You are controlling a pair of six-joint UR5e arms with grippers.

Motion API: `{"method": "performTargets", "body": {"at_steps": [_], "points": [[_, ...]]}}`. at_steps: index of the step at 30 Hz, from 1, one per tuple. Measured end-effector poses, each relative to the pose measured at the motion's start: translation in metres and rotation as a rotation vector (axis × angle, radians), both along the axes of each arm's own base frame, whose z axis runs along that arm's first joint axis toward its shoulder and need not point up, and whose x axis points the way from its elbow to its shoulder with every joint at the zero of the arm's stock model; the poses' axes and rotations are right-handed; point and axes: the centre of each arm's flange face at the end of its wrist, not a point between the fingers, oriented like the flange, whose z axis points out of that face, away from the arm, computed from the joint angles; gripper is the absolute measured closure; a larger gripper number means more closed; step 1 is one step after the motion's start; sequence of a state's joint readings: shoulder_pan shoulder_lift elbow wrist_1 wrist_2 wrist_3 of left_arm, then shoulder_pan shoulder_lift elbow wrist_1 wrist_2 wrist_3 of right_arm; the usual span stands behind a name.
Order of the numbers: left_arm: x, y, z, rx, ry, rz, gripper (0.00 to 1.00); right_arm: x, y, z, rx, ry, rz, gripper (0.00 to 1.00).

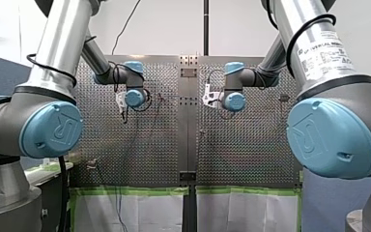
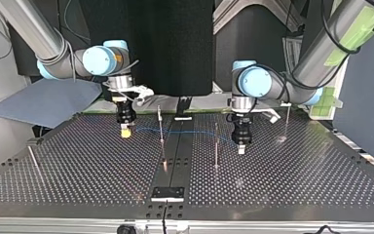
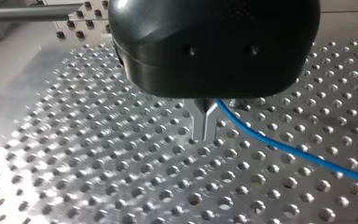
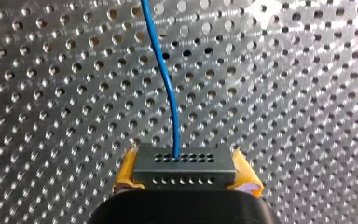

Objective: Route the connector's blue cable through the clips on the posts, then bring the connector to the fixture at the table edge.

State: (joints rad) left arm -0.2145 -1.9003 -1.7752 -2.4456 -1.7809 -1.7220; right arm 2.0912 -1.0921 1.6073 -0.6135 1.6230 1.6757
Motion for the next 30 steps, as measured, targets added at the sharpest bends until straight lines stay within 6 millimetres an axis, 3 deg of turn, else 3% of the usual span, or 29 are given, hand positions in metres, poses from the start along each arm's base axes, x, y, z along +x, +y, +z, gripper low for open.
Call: {"method": "performTargets", "body": {"at_steps": [11, 19, 30], "points": [[0.024, 0.002, -0.007, -0.015, 0.038, -0.011, 1.0, 0.014, -0.021, 0.0, 0.008, 0.01, 0.027, 1.0], [0.028, 0.008, -0.007, -0.019, 0.044, -0.004, 1.0, 0.018, -0.035, 0.014, -0.008, 0.002, 0.022, 1.0], [0.029, 0.013, -0.008, -0.025, 0.051, -0.005, 1.0, 0.017, -0.037, 0.014, -0.009, 0.002, 0.019, 1.0]]}}
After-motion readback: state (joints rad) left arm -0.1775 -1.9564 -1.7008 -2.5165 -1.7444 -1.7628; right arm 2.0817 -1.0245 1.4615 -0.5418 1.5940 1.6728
